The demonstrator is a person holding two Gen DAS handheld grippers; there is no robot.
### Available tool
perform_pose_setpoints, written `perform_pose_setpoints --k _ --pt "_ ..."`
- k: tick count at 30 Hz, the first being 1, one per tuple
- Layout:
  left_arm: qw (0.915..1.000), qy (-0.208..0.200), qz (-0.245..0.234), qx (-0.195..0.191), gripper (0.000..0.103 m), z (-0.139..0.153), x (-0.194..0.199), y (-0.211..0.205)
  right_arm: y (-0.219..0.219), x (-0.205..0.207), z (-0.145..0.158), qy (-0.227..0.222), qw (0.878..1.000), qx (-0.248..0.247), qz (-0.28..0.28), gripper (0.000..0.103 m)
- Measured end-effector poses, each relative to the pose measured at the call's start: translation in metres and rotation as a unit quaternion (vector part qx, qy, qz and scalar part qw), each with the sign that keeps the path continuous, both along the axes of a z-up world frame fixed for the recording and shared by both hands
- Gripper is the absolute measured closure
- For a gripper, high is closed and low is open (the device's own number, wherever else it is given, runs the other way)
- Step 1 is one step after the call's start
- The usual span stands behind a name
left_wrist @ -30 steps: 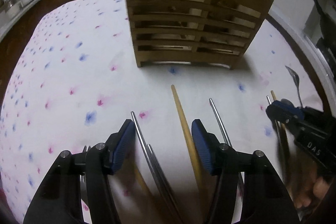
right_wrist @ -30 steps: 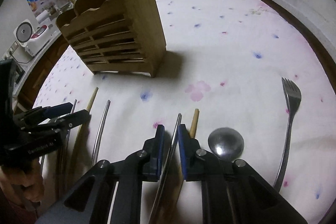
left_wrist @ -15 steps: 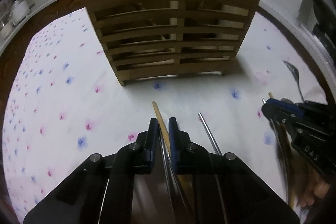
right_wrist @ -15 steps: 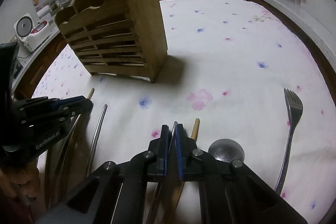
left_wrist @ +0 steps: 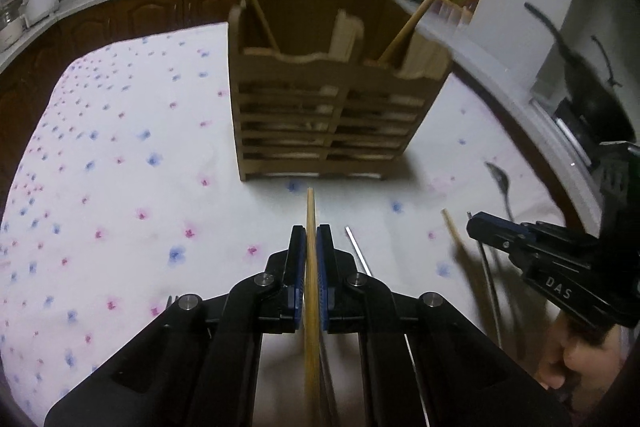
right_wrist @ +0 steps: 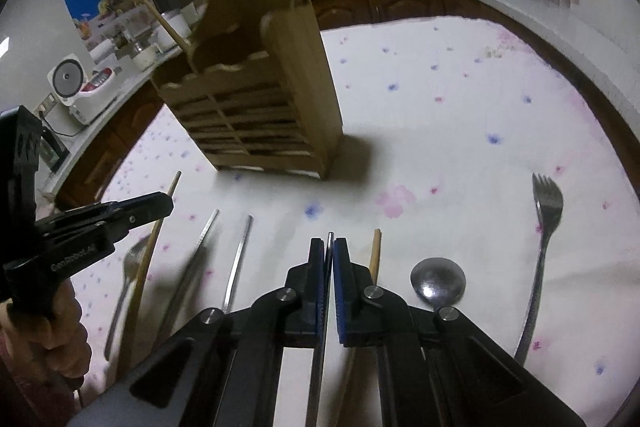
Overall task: Organize utensils
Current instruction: 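Lift both held chopsticks and carry them above the wooden holder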
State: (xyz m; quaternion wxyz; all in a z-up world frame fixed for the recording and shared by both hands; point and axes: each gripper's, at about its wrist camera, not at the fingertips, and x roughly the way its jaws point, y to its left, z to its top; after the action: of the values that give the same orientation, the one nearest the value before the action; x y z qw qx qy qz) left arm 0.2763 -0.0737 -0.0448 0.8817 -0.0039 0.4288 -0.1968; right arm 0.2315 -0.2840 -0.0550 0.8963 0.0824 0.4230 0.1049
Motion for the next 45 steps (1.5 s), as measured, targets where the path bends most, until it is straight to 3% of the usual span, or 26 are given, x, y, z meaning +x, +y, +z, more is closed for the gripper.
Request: perform_pose_setpoints --k 11,24,45 --pt "0.9978 -0.053 0.005 -0.040 0.099 0.053 -0.036 0.018 0.002 -0.022 0.043 -0.054 0.998 0.012 0.001 0.099" --pt "0.9891 -0.123 0.006 -0.081 0.099 0.108 -0.077 0.037 0.003 -0.056 0.119 -0.153 0.988 0.018 -0.004 0.099" --pt "0.9713 -0.188 0.058 -0.134 0.099 0.146 -0.066 0.069 0.001 -0.049 0.159 -0.218 0.975 0.032 -0.016 0.099"
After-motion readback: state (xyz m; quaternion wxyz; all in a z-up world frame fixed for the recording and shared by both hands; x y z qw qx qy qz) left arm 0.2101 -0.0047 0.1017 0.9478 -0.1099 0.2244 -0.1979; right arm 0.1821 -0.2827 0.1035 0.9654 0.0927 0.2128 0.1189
